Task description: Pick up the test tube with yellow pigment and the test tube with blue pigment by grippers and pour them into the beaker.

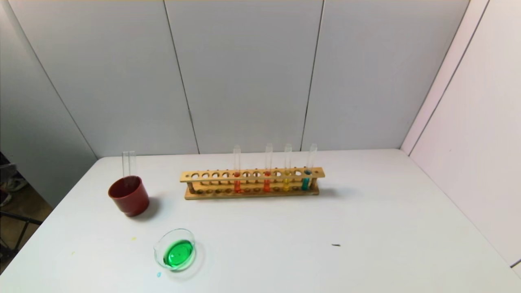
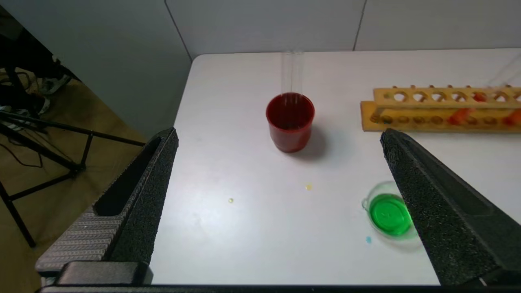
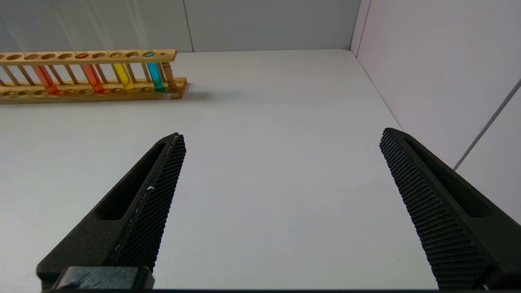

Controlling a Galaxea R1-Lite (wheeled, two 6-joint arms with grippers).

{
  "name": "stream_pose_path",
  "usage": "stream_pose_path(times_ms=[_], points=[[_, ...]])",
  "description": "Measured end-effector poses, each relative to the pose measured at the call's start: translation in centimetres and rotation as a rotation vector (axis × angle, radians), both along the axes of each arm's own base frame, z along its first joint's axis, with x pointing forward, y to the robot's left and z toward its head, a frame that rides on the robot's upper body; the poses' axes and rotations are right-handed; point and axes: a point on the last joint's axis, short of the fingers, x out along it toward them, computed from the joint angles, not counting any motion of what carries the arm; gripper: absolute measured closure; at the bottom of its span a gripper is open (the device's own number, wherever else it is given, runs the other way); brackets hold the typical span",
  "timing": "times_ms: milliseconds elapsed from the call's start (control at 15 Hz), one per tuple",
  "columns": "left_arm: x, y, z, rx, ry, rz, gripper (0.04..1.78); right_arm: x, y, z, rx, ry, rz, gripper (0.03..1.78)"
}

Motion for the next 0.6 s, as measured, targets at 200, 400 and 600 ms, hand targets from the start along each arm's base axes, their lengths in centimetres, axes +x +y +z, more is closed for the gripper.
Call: stream_pose_path(times_ms=[200, 400, 600], points=[[-4.5, -1.5, -1.3, -0.008, -0.008, -0.057, 0.08, 0.0, 0.0, 0.0, 0.000, 0.000, 0.000, 0.07], [-7.5, -2.4, -2.2, -0.001, -0.021, -0.117, 0.08, 0.0, 0.0, 0.0, 0.000, 0.000, 0.000, 0.07], [-10.1, -2.6, -3.8, 0.001, -0.007, -0.163, 0.08, 0.0, 0.0, 0.0, 0.000, 0.000, 0.000, 0.07]])
